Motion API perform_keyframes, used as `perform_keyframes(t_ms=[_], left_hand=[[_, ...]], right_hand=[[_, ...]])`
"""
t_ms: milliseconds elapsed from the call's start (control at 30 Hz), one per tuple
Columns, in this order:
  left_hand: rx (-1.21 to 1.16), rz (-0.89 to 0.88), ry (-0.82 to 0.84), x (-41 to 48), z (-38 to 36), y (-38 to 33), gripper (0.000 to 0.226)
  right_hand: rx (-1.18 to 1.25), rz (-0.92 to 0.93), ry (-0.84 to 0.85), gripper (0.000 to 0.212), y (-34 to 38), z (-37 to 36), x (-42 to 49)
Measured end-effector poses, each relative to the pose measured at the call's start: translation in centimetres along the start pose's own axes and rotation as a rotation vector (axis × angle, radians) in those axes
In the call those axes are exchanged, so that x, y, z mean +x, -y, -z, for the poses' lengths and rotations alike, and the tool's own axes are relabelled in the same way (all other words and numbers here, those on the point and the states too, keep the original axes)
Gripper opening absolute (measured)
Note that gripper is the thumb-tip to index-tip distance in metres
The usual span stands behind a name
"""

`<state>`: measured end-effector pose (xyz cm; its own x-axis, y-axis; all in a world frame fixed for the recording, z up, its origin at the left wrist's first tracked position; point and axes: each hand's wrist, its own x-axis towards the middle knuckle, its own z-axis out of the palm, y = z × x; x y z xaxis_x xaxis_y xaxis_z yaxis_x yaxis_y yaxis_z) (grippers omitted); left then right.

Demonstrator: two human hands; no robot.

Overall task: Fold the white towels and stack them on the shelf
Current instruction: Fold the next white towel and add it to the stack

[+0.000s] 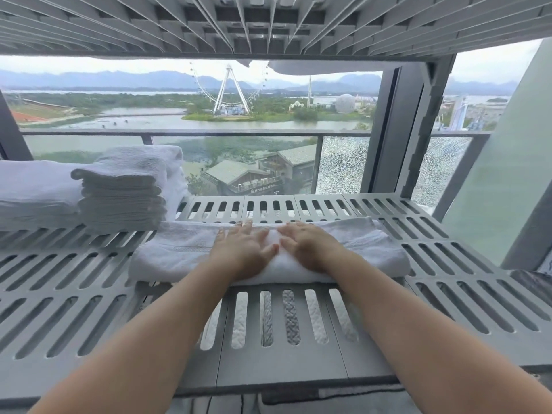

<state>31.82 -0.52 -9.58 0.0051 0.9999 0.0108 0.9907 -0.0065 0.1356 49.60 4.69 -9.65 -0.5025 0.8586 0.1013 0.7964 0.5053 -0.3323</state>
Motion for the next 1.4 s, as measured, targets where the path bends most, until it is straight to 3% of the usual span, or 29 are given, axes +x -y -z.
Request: perform_keyframes(t_ms=[200, 333, 400, 600, 800, 1033, 1133, 1233, 1400], left_hand=[[0.052, 0.014, 0.022, -0.8, -0.3, -0.1, 0.074], [0.058, 0.127, 0.072, -0.5, 0.8, -1.8, 0.065], [0.006, 0.149, 0.075, -0.3, 1.1, -3.2, 0.061], [0.071, 0.150, 0.014, -0.8, -1.1, -4.7, 0.081], [0.080, 0.154, -0.015, -0.9, -1.7, -4.5, 0.085], [0.092, 0.153, -0.029, -1.1, -1.8, -4.7, 0.084], [0.097, 0.153, -0.035, -1.3, -1.8, -4.7, 0.085], [0.098, 0.157, -0.043, -1.2, -1.8, -4.7, 0.086], [0.088, 0.167, -0.040, -1.2, -1.7, -4.7, 0.086]], right_hand=[[-0.077, -0.172, -0.051, 0.046, -6.0, 2.3, -1.7], [-0.204, -0.309, -0.134, 0.035, -9.0, 3.4, -2.9], [-0.198, -0.359, -0.133, 0.048, -10.0, 3.9, -3.3], [-0.094, -0.435, -0.084, 0.095, -12.3, 5.4, -3.7], [0.110, -0.507, -0.150, 0.103, -12.8, 4.5, -2.6], [0.194, -0.340, -0.371, 0.059, -13.7, 4.4, -2.6], [0.277, -0.406, -0.397, 0.065, -13.7, 4.7, -2.8], [0.368, -0.490, -0.399, 0.048, -13.7, 5.1, -3.3], [0.503, -0.503, -0.367, 0.056, -13.5, 5.8, -4.0]])
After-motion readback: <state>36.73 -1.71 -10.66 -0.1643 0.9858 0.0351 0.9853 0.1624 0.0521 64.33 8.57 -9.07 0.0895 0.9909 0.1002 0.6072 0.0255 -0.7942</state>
